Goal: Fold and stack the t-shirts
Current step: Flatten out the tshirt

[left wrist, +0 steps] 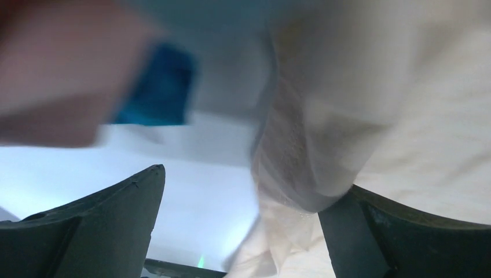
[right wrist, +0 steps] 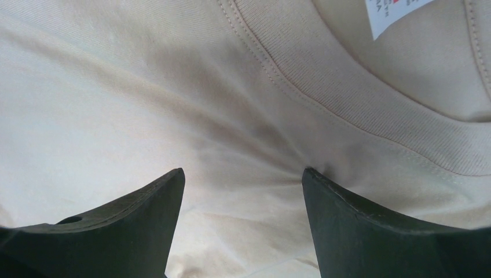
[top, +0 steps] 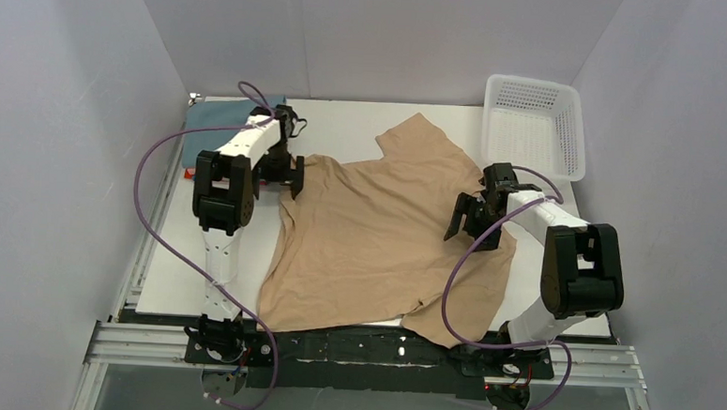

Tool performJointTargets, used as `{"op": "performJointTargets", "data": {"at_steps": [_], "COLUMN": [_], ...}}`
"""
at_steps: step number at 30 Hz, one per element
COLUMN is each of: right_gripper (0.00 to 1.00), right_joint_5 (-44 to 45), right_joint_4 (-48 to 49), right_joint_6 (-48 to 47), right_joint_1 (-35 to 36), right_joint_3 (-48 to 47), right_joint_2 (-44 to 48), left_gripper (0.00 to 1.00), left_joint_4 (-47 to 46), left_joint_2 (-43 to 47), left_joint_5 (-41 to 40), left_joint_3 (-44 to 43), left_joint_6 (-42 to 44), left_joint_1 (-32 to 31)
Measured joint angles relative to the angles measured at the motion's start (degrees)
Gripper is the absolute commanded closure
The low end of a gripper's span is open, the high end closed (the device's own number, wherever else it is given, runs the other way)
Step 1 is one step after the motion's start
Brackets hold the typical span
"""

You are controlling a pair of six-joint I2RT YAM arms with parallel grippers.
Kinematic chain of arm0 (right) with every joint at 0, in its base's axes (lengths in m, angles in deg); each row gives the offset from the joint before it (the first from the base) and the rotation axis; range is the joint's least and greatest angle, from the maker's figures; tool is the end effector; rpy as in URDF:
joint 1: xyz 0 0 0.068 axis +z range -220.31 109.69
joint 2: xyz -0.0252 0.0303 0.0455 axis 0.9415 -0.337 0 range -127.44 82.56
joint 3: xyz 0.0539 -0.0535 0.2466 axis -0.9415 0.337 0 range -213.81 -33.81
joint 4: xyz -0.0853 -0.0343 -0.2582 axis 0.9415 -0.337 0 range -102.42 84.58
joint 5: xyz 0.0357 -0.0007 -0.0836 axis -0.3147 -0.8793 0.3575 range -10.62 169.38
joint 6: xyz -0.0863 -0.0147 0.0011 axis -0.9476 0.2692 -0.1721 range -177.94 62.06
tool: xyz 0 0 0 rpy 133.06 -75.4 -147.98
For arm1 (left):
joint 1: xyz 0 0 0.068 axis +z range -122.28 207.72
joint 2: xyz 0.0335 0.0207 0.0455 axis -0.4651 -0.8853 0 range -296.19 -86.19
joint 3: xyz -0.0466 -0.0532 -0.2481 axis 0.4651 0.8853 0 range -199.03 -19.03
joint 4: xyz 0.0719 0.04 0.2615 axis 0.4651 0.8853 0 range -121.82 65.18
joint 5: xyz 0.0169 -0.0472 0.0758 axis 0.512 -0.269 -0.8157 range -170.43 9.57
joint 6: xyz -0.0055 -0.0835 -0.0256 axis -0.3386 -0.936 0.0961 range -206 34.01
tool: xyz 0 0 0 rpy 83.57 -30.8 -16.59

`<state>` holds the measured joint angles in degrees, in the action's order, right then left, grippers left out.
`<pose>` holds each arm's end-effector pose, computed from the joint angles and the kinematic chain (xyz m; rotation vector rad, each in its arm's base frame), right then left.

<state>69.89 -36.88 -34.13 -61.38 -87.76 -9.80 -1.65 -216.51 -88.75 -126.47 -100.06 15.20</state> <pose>0.3160 0.0626 0.1071 0.3251 2.8098 0.3667 0.5227 -0.1045 0.1374 -0.0938 2.4812 -0.0148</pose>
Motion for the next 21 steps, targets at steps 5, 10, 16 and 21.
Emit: {"op": "performJointTargets", "data": {"at_steps": [5,10,16,21], "right_gripper": [0.17,0.17,0.17,0.16], "right_joint_5": [2.03,3.58,2.75,0.79], "right_joint_4": [-1.44,-3.39,-4.46,-4.31], "right_joint_6": [-0.28,-1.27,-2.73,-3.89], "right_joint_1": [-0.72,-0.79,-0.98,0.92], "right_joint_3": [1.51,2.27,2.21,0.15], "right_joint_2": [1.73,4.22,8.44,11.17], "left_gripper": [0.02,0.02,0.02,0.02], "left_joint_4": [0.63,0.72,-1.62,-4.98], "left_joint_2": [2.84,9.14,17.20,19.69], "left_joint_5": [-1.79,0.96,12.04,18.62], "left_joint_3": [0.00,0.31,5.25,10.12], "left_joint_6": [1.57,0.92,-1.60,-3.52], "left_joint_1": [5.60,4.96,2.29,-2.29]}}
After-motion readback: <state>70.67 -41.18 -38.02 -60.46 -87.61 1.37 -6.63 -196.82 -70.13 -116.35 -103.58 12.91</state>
